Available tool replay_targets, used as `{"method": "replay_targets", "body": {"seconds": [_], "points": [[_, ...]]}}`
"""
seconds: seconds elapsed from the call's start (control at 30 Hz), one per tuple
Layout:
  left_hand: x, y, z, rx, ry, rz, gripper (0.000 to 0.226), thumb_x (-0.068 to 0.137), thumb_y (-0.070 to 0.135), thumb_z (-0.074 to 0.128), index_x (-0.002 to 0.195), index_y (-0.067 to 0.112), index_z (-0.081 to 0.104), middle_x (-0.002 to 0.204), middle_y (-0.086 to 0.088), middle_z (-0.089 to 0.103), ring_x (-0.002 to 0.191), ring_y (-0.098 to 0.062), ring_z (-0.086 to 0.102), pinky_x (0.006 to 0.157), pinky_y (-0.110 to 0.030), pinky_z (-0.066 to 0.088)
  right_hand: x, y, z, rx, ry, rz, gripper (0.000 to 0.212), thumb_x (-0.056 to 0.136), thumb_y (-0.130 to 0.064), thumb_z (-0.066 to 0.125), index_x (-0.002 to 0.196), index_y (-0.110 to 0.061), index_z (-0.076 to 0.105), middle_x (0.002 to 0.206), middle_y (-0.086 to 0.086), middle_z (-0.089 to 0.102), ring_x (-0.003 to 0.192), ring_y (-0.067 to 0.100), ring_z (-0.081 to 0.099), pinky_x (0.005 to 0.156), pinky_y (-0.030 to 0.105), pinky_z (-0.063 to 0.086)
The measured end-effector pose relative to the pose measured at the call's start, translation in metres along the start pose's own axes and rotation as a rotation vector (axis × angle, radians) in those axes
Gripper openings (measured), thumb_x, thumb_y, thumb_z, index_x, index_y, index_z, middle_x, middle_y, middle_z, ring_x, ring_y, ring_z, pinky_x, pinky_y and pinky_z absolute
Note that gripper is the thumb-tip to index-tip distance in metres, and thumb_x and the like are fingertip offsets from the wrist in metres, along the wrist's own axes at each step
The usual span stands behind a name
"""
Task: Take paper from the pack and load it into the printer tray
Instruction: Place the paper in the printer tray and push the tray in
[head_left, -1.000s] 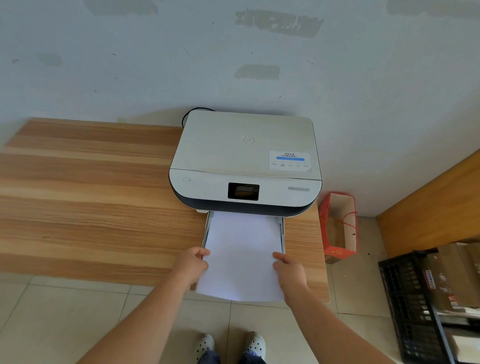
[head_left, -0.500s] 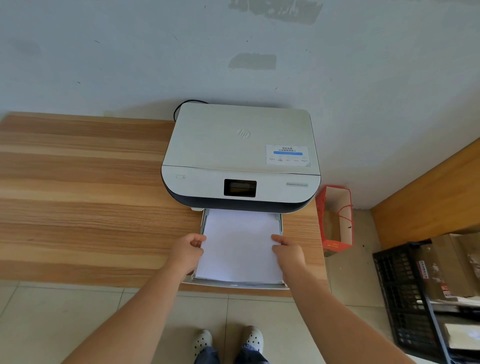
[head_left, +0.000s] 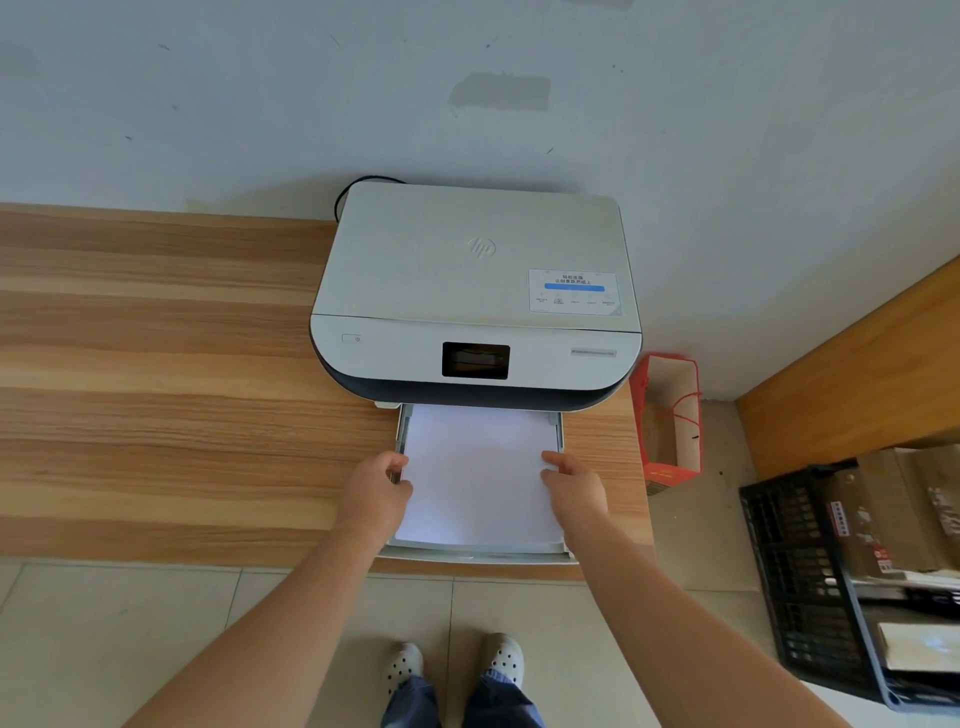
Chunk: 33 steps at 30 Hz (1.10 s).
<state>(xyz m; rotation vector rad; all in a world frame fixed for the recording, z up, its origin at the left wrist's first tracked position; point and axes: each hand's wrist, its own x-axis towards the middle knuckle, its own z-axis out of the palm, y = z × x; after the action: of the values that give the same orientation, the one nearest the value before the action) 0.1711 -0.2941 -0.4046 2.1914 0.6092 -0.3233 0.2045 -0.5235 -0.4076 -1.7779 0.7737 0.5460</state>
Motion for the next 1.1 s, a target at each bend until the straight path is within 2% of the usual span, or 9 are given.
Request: {"method": "replay_targets", "body": {"seconds": [0.27, 0.47, 0.6, 0.67, 0.8, 0.87, 0.93, 1.0, 1.1], "points": [[-0.007, 0.003, 0.008, -0.030, 0.056, -0.081, 0.036, 0.091, 0.004, 0.049, 0.126, 0.009, 0.055, 0.123, -0.008, 0.061, 0.088, -0.018, 0.056, 0.056, -0.023, 0.043, -0.013, 0.001, -0.004, -0.235, 0.081, -0.120, 0.038, 0.096, -0.013, 0.042, 0.130, -0.018, 0.056, 0.131, 0.004, 0.057, 0.074, 0.012, 0.059, 0.049, 0.020, 0.043], [-0.010, 0.004, 0.004, -0.048, 0.032, -0.090, 0.038, 0.092, 0.007, 0.047, 0.129, 0.012, 0.054, 0.125, -0.007, 0.061, 0.096, -0.020, 0.059, 0.071, -0.036, 0.055, -0.014, 0.000, -0.007, -0.399, 0.033, -0.165, 0.036, 0.096, -0.016, 0.046, 0.131, -0.015, 0.056, 0.133, 0.008, 0.057, 0.084, 0.013, 0.052, 0.050, 0.014, 0.037], [-0.011, 0.007, 0.006, -0.051, 0.024, -0.083, 0.040, 0.094, 0.008, 0.046, 0.133, 0.012, 0.051, 0.131, -0.008, 0.059, 0.102, -0.018, 0.058, 0.062, -0.019, 0.043, -0.013, -0.003, -0.007, -0.420, 0.018, -0.151, 0.037, 0.096, -0.017, 0.047, 0.132, -0.015, 0.054, 0.131, 0.006, 0.057, 0.077, 0.010, 0.050, 0.048, 0.013, 0.035], [-0.011, 0.009, 0.004, -0.048, 0.027, -0.076, 0.041, 0.094, 0.010, 0.044, 0.134, 0.012, 0.051, 0.133, -0.007, 0.057, 0.100, -0.017, 0.058, 0.061, -0.018, 0.042, -0.014, -0.004, -0.009, -0.434, 0.010, -0.148, 0.038, 0.096, -0.018, 0.047, 0.133, -0.016, 0.053, 0.132, 0.005, 0.057, 0.078, 0.011, 0.052, 0.048, 0.014, 0.036], [-0.007, 0.006, -0.009, 0.065, 0.003, 0.031, 0.037, 0.092, 0.011, 0.049, 0.128, 0.013, 0.056, 0.128, -0.006, 0.059, 0.104, -0.017, 0.056, 0.080, -0.027, 0.045, -0.016, -0.006, -0.018, -0.532, 0.020, -0.222, 0.040, 0.095, -0.021, 0.047, 0.134, -0.017, 0.051, 0.133, 0.005, 0.056, 0.084, 0.016, 0.060, 0.052, 0.019, 0.042], [0.000, 0.003, -0.015, 0.220, -0.066, 0.189, 0.036, 0.090, 0.011, 0.055, 0.126, 0.015, 0.058, 0.132, -0.005, 0.056, 0.112, -0.018, 0.053, 0.092, -0.028, 0.044, -0.017, -0.008, -0.019, -0.597, 0.006, -0.305, 0.038, 0.094, -0.022, 0.049, 0.132, -0.019, 0.052, 0.135, 0.004, 0.054, 0.087, 0.017, 0.062, 0.063, 0.023, 0.048], [0.006, 0.002, -0.017, 0.420, -0.208, 0.366, 0.042, 0.088, 0.013, 0.059, 0.129, 0.019, 0.056, 0.145, 0.000, 0.043, 0.131, -0.016, 0.039, 0.103, -0.026, 0.033, -0.016, -0.010, -0.016, -0.714, -0.072, -0.452, 0.039, 0.093, -0.025, 0.053, 0.132, -0.023, 0.053, 0.142, -0.002, 0.046, 0.105, 0.016, 0.057, 0.083, 0.026, 0.049], [0.010, 0.004, -0.015, 0.631, -0.365, 0.495, 0.053, 0.087, 0.017, 0.059, 0.138, 0.024, 0.046, 0.155, 0.004, 0.025, 0.141, -0.014, 0.020, 0.109, -0.026, 0.027, -0.014, -0.009, -0.009, -0.969, -0.213, -0.627, 0.049, 0.091, -0.030, 0.057, 0.138, -0.027, 0.046, 0.150, -0.004, 0.035, 0.131, 0.018, 0.040, 0.104, 0.034, 0.040], [0.013, 0.008, -0.008, 0.844, -0.485, 0.537, 0.080, 0.083, 0.021, 0.064, 0.149, 0.033, 0.020, 0.160, 0.006, -0.003, 0.146, -0.019, -0.004, 0.111, -0.036, 0.032, -0.010, -0.001, 0.001, -1.265, -0.357, -0.770, 0.073, 0.084, -0.040, 0.063, 0.147, -0.030, 0.028, 0.159, -0.002, 0.015, 0.146, 0.021, 0.011, 0.115, 0.044, 0.024]]}}
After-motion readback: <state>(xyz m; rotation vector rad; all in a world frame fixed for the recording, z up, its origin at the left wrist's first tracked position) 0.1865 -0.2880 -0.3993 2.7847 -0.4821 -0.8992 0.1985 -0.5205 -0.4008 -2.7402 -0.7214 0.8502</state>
